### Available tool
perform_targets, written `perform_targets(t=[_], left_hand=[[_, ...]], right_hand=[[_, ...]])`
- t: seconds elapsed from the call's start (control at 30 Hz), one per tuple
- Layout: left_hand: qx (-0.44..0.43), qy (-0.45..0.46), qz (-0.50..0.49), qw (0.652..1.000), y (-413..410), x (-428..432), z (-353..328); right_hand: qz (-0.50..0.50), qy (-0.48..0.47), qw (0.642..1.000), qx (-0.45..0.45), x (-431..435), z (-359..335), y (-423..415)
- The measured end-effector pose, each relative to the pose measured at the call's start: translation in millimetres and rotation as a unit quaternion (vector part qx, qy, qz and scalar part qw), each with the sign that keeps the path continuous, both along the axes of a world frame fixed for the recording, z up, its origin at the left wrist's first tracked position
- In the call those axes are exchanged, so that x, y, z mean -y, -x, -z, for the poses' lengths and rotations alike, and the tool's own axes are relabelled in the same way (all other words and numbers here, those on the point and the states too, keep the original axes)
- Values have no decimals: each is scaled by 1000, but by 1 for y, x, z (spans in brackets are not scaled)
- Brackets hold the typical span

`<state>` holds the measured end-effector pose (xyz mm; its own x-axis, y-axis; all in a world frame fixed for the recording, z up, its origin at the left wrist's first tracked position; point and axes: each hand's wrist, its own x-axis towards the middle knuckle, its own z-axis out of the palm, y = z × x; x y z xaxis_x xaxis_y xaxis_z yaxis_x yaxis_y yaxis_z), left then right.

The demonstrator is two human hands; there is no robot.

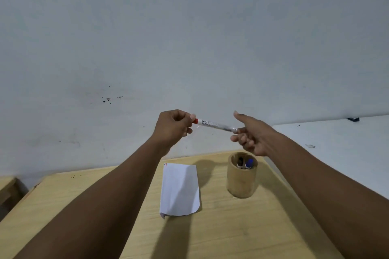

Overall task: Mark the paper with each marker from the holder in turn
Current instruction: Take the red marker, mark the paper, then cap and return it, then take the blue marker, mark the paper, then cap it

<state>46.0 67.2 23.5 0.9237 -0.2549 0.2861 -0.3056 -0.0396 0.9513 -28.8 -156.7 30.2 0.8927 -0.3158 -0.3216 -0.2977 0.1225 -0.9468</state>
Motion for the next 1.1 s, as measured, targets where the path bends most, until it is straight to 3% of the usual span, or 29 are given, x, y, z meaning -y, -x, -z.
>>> perform_targets(t=[0.1,0.2,0.33,0.47,0.67,0.83,1.0,1.1], left_hand=[[28,-41,6,999,0,10,1],[62,-110,18,992,4,26,3],[127,-216,31,968,12,50,6],[211,-349,64,911,28,70,10],[224,-421,129,869,38,91,16],[275,-497,151,809,49,108,23],[291,-479,138,817,53,115,29],[278,-435,119,848,50,112,25]], right_hand=[[59,124,990,6,23,0,12],[79,183,980,17,35,3,20],[75,207,975,13,43,14,23],[66,216,974,9,46,25,23],[73,223,972,19,50,34,24],[87,226,970,33,56,38,25],[89,233,968,38,60,40,28],[94,233,967,45,59,39,27]])
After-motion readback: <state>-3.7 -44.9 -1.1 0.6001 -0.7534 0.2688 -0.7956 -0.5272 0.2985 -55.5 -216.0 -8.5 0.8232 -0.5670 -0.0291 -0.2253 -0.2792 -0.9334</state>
